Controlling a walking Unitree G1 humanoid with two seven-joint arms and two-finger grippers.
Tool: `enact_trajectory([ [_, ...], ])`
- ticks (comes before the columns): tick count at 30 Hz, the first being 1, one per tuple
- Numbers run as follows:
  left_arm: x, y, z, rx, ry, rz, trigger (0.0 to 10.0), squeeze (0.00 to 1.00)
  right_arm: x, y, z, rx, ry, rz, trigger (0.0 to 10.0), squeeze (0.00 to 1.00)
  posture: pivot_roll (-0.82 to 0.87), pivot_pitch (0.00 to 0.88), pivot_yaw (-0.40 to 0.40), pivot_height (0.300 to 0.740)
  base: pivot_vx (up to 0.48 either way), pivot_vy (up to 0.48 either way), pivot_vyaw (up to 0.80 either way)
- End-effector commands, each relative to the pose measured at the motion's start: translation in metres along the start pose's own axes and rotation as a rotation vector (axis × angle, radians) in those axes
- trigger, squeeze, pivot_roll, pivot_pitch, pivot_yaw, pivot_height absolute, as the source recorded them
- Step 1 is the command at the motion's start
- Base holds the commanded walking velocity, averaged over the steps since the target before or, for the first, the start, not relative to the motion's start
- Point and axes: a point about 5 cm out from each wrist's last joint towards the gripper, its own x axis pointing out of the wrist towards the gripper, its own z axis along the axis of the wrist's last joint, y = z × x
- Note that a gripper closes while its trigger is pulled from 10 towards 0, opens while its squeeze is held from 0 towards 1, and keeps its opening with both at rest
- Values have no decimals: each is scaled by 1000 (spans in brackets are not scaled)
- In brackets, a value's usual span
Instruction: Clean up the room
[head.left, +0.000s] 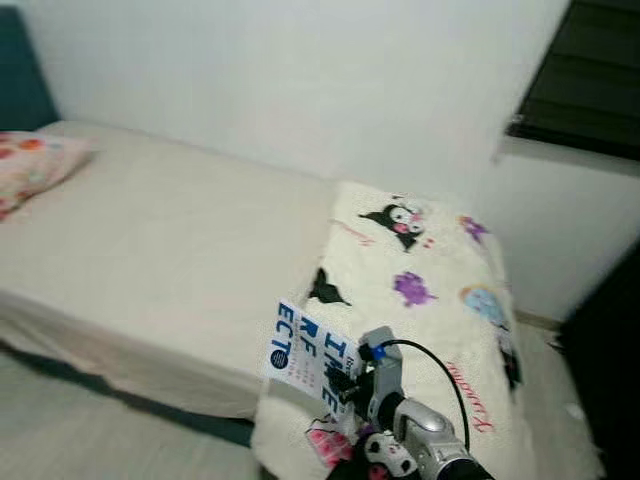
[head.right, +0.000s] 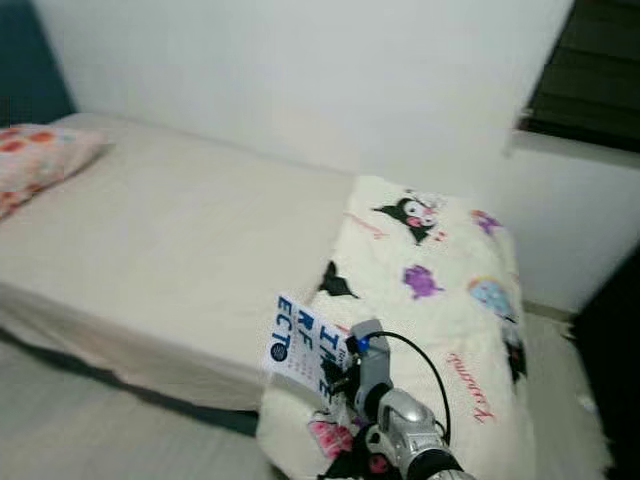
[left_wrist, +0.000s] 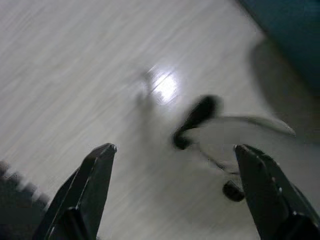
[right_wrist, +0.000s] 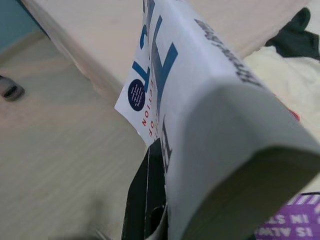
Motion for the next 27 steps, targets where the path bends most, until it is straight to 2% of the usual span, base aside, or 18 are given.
enact_trajectory([
  [1,2,-12,9,31,-29,-46,10000,0,2,2,8,-42,-44,8,10000,0,55,0,-129,740,0,0,800],
  [3,4,-25,22,84,-75,-95,10000,0,3,6,6,-74,-31,20,10000,0,55,0,-130,740,0,0,800],
  [7,5,-33,28,100,-93,-118,10000,0,4,10,3,-87,-21,37,10000,0,52,0,-133,740,0,0,800],
  [13,5,-40,33,95,-114,-122,10000,0,2,15,-3,-111,-5,79,10000,0,32,0,-132,740,0,0,800],
  [19,5,-43,29,76,-91,-143,10000,0,-1,13,-6,-99,-5,67,10000,0,24,0,-133,740,0,0,800],
  [27,5,-57,42,30,-145,-223,10000,0,-5,7,-14,-71,22,-1,10000,0,36,0,-128,740,0,0,800],
])
